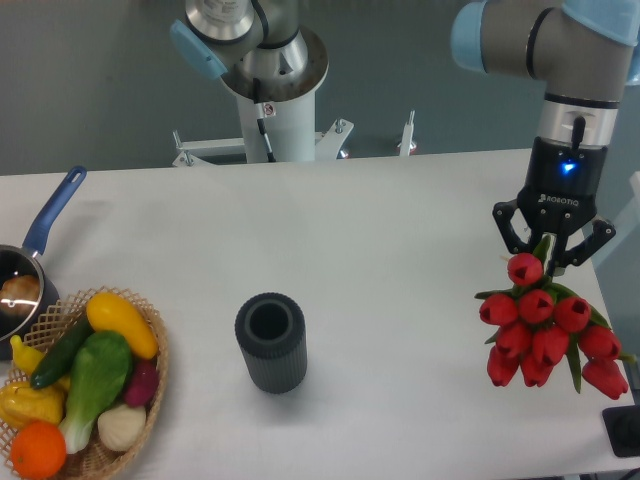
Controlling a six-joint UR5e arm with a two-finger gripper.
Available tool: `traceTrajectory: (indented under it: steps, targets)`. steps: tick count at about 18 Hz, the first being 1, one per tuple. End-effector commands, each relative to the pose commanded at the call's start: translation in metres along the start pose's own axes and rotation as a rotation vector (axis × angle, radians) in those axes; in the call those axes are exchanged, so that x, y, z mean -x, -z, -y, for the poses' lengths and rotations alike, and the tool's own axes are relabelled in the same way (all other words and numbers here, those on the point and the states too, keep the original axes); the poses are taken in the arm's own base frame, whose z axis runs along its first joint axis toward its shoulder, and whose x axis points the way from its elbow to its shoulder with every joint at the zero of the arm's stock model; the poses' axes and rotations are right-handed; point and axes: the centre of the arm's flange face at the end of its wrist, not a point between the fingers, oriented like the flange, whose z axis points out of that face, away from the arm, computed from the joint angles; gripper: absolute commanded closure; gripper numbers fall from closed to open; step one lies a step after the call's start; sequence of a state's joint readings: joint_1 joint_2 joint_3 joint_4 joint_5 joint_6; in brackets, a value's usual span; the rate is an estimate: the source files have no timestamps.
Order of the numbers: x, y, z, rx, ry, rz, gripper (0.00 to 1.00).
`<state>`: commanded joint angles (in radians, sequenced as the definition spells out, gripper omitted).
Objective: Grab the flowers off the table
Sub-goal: 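Lift the red tulip bunch up off the table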
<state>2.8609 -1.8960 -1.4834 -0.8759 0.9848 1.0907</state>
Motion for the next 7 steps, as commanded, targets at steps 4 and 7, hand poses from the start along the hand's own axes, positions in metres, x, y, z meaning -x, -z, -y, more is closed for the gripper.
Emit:
traceTrajectory:
  steps: [4, 7]
  targets:
    - [0.0016, 0.0037, 0.0051, -0.006, 0.02, 0.007, 0.75]
    - [0.0029, 0.0058, 0.0071, -0.008, 0.024, 0.012, 0.75]
